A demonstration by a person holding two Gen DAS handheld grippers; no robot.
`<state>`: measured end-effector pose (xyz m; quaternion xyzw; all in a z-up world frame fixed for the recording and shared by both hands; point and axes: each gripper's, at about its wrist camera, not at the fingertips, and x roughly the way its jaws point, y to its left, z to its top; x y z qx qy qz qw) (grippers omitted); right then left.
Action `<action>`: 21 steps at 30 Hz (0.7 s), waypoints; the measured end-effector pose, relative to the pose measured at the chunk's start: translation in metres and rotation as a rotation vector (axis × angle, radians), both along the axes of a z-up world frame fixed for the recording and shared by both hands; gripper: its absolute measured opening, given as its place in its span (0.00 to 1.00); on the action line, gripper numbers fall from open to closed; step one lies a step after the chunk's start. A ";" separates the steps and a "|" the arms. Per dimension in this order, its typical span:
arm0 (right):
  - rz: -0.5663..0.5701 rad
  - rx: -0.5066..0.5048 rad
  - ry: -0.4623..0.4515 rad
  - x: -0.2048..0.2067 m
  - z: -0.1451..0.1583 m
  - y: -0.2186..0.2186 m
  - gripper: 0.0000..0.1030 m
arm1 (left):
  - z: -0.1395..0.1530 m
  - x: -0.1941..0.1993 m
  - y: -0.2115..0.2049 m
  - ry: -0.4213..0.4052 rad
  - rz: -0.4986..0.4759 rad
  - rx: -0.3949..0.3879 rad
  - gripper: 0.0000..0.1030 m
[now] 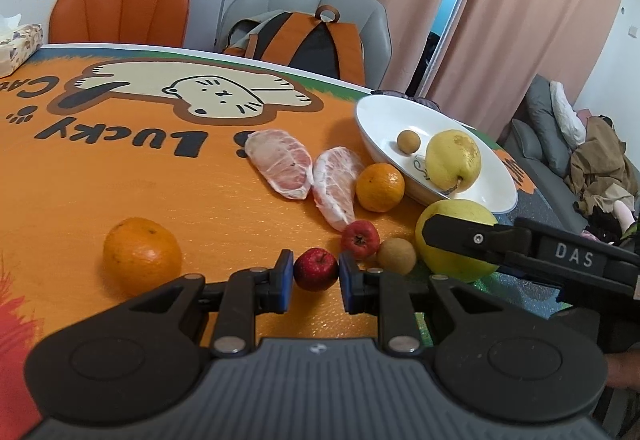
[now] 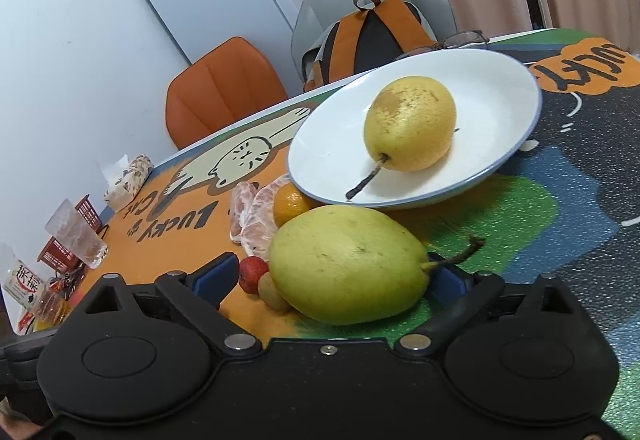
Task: Organize fruits
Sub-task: 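Grasp the red date with the left tool while the right tool grasps the second large pear, then lower the red date and the large pear into the white bowl, opening both tools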
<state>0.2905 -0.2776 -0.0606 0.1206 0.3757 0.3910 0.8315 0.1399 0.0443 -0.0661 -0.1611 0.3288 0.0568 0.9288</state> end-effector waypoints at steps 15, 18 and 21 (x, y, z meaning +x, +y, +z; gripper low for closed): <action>-0.051 -0.002 -0.021 -0.011 0.004 -0.018 0.78 | 0.020 -0.017 0.003 -0.036 0.024 0.006 0.22; -0.068 0.007 -0.049 -0.014 0.010 -0.027 0.78 | 0.021 -0.014 -0.002 -0.033 0.016 0.012 0.22; -0.086 0.018 -0.065 -0.013 0.016 -0.036 0.78 | 0.024 -0.010 -0.008 -0.037 0.004 0.021 0.22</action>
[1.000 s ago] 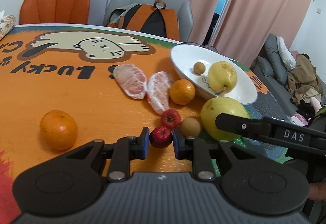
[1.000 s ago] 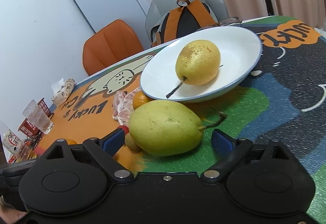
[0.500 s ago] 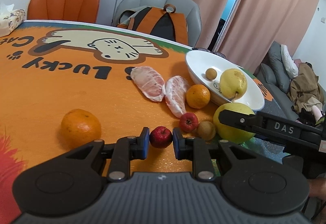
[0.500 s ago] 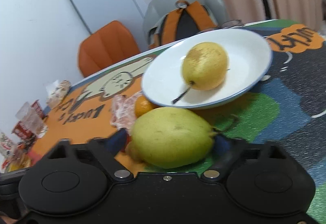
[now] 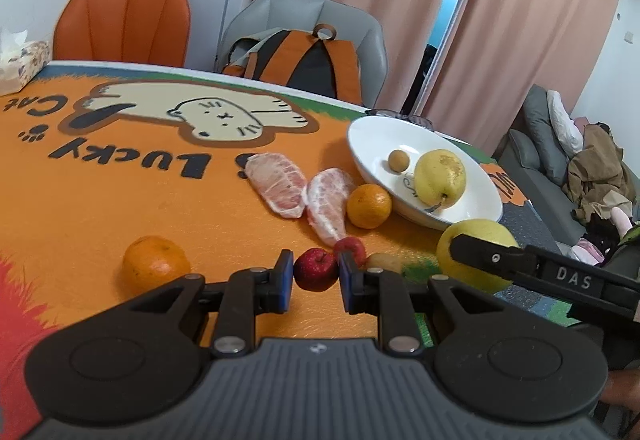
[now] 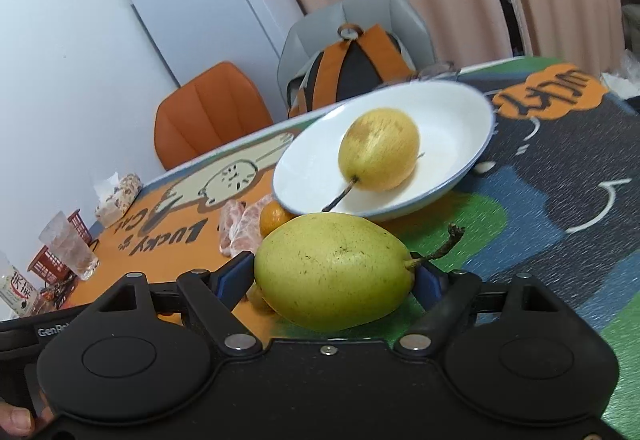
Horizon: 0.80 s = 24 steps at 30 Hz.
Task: Organize fruits
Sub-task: 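Lower the red date and the large pear into the white bowl, opening both tools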
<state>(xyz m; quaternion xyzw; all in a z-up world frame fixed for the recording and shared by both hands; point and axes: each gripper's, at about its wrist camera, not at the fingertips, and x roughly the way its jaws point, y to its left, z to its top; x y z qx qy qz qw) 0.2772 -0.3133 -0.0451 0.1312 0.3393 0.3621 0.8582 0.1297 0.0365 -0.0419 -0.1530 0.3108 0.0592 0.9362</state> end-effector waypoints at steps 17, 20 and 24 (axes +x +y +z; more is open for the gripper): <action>-0.066 0.014 -0.083 0.033 0.030 -0.023 0.78 | 0.030 0.033 -0.013 -0.068 -0.039 0.042 0.22; -0.075 0.019 -0.098 0.042 0.036 -0.025 0.78 | 0.036 0.040 -0.013 -0.076 -0.039 0.049 0.22; -0.083 0.024 -0.116 0.054 0.042 -0.026 0.78 | 0.041 0.052 -0.013 -0.081 -0.046 0.057 0.22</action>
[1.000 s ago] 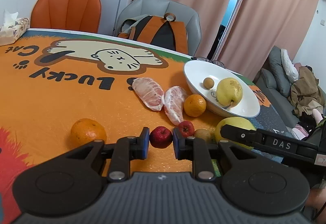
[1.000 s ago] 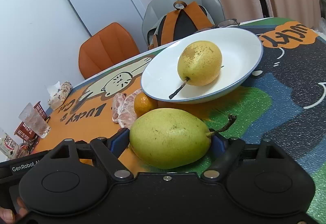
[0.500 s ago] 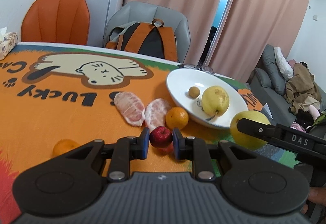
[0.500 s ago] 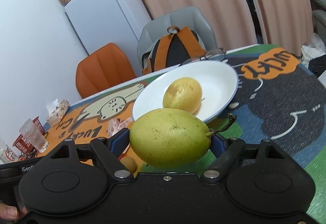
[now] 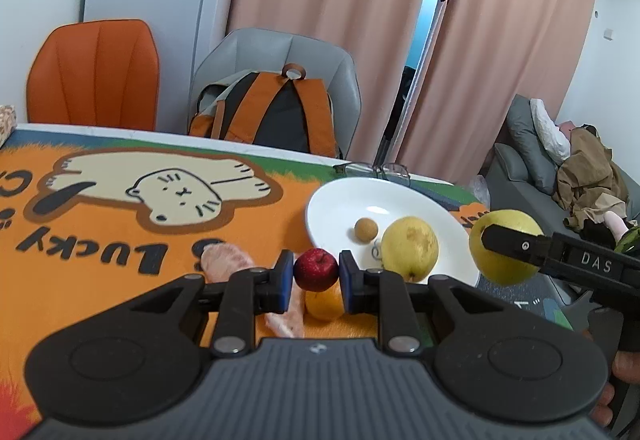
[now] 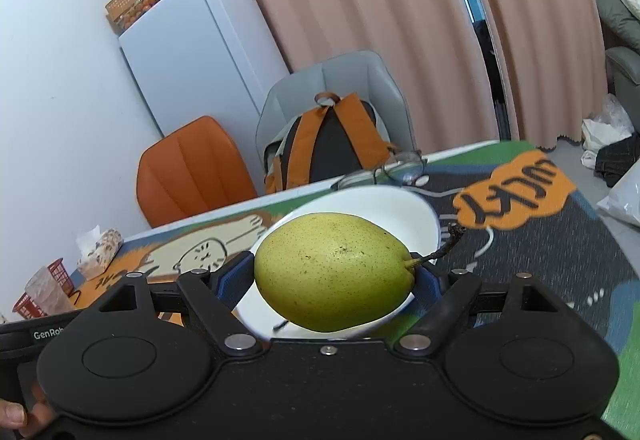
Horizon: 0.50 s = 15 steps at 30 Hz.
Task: Organize fruits
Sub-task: 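Lower the red date and the large pear into the white bowl, opening both tools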
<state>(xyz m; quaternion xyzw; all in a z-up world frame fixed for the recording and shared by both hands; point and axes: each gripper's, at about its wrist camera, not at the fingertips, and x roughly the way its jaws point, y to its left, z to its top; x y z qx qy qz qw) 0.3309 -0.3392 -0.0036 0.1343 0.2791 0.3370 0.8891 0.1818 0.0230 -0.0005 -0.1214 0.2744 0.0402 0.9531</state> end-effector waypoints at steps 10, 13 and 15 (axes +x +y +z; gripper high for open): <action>-0.002 0.016 -0.027 0.035 0.003 0.002 0.78 | 0.005 0.033 -0.008 0.010 -0.017 0.034 0.22; -0.005 0.022 -0.016 0.043 -0.006 0.001 0.78 | 0.003 0.041 -0.011 0.016 -0.019 0.036 0.22; -0.016 0.017 -0.012 0.045 -0.013 -0.001 0.78 | 0.000 0.050 -0.013 0.030 -0.021 0.042 0.22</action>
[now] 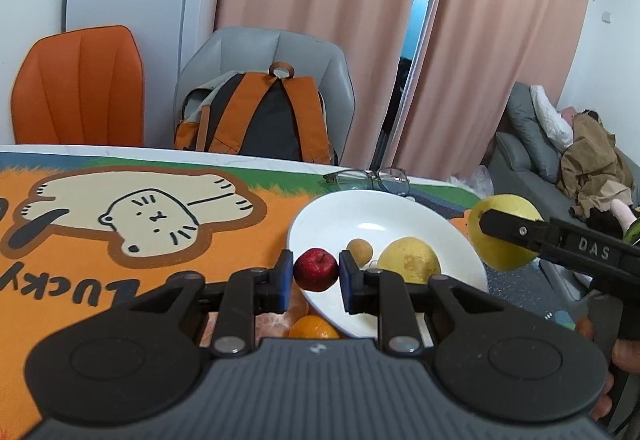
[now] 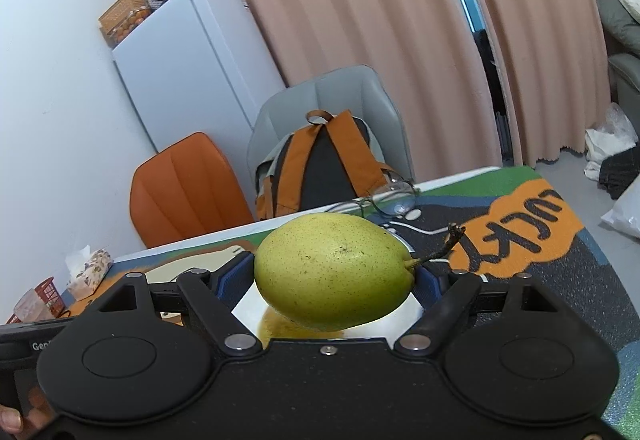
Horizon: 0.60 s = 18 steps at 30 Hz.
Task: Organize fruits
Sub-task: 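Lower the red date and the large pear into the white bowl, opening both tools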
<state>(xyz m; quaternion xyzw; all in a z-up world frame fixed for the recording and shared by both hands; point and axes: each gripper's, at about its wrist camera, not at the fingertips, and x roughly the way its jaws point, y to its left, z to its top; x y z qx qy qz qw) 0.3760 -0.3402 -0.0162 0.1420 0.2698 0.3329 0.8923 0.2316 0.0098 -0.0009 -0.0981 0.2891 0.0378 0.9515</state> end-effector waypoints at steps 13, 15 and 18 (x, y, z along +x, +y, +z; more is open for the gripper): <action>0.021 -0.035 0.032 0.004 -0.017 0.005 0.78 | -0.028 0.050 -0.021 0.067 0.006 -0.010 0.22; 0.025 -0.035 0.034 0.004 -0.018 0.006 0.78 | -0.034 0.053 -0.021 0.076 0.022 -0.008 0.26; 0.023 -0.041 0.028 0.003 -0.019 0.006 0.78 | -0.043 0.055 -0.023 0.104 0.026 -0.006 0.30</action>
